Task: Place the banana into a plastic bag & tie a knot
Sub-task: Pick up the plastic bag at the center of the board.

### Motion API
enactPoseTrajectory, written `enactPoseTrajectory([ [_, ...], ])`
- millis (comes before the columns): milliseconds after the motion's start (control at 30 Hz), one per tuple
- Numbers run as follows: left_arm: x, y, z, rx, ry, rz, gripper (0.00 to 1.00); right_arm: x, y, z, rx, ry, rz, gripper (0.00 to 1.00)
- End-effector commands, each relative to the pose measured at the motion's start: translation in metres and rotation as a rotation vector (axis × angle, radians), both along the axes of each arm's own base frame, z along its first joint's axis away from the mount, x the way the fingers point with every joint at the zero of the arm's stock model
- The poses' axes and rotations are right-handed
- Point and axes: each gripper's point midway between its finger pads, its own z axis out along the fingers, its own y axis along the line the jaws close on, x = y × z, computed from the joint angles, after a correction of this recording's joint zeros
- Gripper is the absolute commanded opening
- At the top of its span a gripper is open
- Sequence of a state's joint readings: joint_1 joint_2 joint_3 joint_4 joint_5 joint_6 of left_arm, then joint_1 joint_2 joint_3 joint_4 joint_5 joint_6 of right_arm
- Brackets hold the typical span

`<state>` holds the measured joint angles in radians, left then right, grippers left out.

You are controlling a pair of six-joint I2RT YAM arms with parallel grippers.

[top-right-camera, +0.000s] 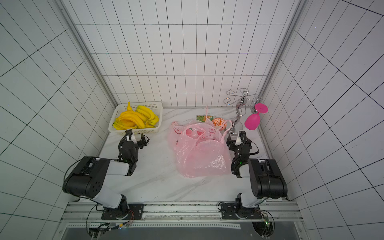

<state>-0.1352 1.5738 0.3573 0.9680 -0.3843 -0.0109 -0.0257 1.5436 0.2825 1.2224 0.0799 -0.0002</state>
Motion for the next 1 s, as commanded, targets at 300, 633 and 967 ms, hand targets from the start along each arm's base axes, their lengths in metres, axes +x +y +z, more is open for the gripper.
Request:
enactPoseTrajectory([
  [300,0.001,0.002,0.006,-0.001,-0.019,0.007,0.97,-0.006,-0.002,-0.002,-0.002,-0.006,-0.006,0.99],
  [633,0.000,0.002,0.009,0.004,-0.030,0.007,0.98,-0.007,-0.002,-0.002,-0.001,-0.008,-0.008,0.99],
  [967,-0.024,-0.017,0.064,0.049,-0.042,0.139,0.98,-0.024,0.002,0.062,0.012,-0.058,0.002,1.00],
])
